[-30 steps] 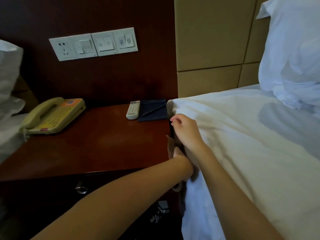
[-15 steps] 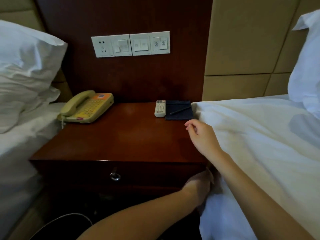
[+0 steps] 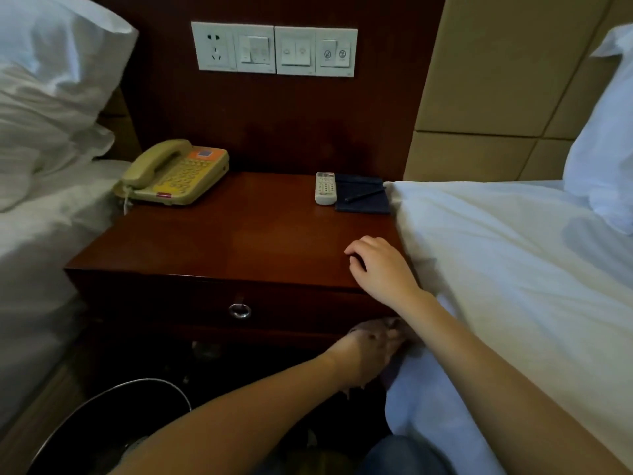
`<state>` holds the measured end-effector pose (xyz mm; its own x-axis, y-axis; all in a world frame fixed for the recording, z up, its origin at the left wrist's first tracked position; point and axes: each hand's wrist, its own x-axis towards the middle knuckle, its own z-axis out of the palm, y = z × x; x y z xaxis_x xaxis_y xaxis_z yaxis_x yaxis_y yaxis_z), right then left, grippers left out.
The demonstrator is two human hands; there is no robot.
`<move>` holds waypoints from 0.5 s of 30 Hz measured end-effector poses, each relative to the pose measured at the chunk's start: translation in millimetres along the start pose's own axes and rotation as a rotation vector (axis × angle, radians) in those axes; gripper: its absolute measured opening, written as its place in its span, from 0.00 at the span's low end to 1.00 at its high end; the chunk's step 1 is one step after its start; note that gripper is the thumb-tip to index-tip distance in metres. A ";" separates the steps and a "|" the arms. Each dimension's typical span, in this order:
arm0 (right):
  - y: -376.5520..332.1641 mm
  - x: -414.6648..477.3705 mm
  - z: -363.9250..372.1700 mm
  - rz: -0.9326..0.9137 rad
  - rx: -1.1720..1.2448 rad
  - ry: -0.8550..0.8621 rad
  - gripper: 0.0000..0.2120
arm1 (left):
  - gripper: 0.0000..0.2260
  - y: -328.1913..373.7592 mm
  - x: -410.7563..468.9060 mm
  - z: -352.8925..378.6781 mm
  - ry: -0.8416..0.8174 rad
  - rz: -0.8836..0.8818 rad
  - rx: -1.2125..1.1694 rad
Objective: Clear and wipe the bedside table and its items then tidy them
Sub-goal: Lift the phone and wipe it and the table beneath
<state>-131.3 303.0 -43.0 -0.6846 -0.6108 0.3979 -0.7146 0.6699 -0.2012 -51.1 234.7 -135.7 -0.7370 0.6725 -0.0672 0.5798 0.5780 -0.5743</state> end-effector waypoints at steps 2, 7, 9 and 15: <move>-1.0 0.1 1.2 0.008 -0.003 -0.007 0.12 | 0.22 -4.2 -26.1 11.6 -0.051 0.087 0.076; -5.0 2.3 3.3 0.036 -0.042 0.003 0.11 | 0.24 -18.3 -109.5 53.0 -0.151 -0.078 -0.081; -11.3 7.4 5.4 0.043 -0.086 0.020 0.10 | 0.25 -21.8 -139.6 65.1 -0.146 -0.144 -0.093; -62.0 42.3 17.5 -0.090 -0.118 -0.016 0.11 | 0.26 -35.7 -218.1 83.5 -0.221 -0.400 -0.258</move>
<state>-118.5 228.3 -29.3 -0.6218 -0.6764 0.3948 -0.7516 0.6570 -0.0581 59.9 28.7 -168.7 -0.9580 0.2781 -0.0704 0.2839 0.8837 -0.3722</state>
